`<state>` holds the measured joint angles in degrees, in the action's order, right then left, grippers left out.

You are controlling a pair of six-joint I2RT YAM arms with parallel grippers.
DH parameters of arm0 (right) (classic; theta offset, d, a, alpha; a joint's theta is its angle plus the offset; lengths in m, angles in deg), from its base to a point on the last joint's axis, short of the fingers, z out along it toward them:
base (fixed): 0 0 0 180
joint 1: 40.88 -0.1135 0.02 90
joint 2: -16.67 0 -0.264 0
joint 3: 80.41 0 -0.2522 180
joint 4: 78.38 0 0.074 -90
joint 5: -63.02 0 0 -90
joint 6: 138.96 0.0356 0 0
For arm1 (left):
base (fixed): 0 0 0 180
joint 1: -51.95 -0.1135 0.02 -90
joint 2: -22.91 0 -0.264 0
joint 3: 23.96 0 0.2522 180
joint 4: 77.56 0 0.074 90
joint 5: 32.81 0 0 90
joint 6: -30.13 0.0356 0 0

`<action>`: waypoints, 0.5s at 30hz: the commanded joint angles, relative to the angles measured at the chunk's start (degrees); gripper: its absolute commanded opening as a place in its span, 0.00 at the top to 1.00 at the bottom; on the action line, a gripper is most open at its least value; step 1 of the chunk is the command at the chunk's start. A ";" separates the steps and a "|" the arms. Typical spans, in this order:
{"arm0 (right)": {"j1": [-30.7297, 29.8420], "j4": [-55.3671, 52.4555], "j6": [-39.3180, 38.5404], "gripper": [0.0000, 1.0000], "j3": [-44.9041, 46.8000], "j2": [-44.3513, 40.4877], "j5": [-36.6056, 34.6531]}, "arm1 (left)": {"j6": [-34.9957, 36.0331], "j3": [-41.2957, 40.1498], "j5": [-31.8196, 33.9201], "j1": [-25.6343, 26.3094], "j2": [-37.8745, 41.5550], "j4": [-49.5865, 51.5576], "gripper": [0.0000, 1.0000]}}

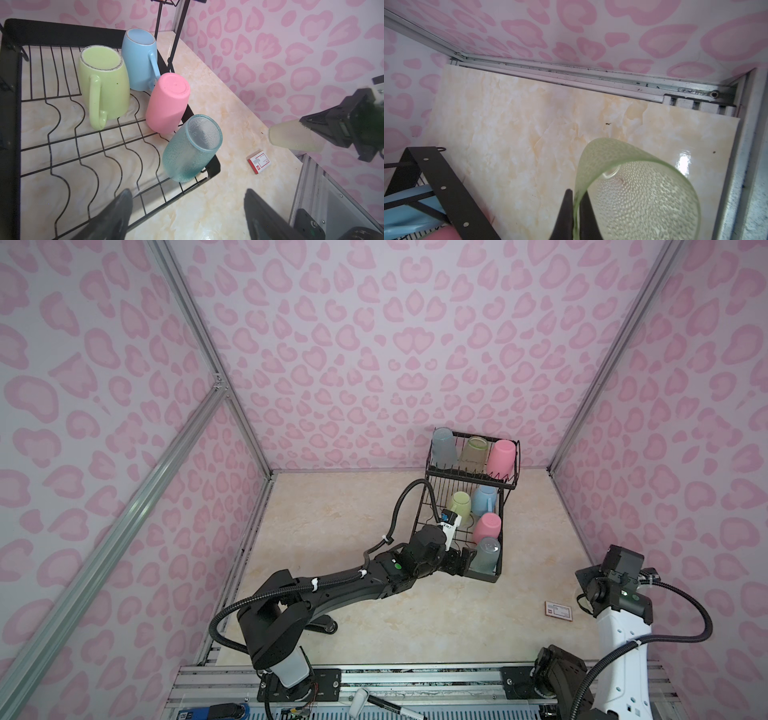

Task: Load cups into a dish rack
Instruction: Pick up the cup from the bottom-right of the table.

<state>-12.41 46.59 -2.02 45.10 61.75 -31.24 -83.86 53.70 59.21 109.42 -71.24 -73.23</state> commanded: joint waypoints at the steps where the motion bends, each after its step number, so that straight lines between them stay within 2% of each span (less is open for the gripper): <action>1: -2.46 2.03 -0.67 1.00 -0.12 -2.33 -2.02 | -1.14 1.47 2.43 -0.08 0.83 3.13 0.14; 11: -5.64 1.75 -5.63 1.00 -3.00 -8.53 -2.41 | -5.57 2.80 4.03 -0.51 0.37 6.84 0.13; 15: -6.05 3.04 -7.76 1.00 -4.26 -10.66 -0.50 | -7.97 3.60 3.59 -1.24 0.54 8.56 0.13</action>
<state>-18.14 47.50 -6.94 41.47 52.11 -32.94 -89.37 56.23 62.27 108.61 -71.04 -66.13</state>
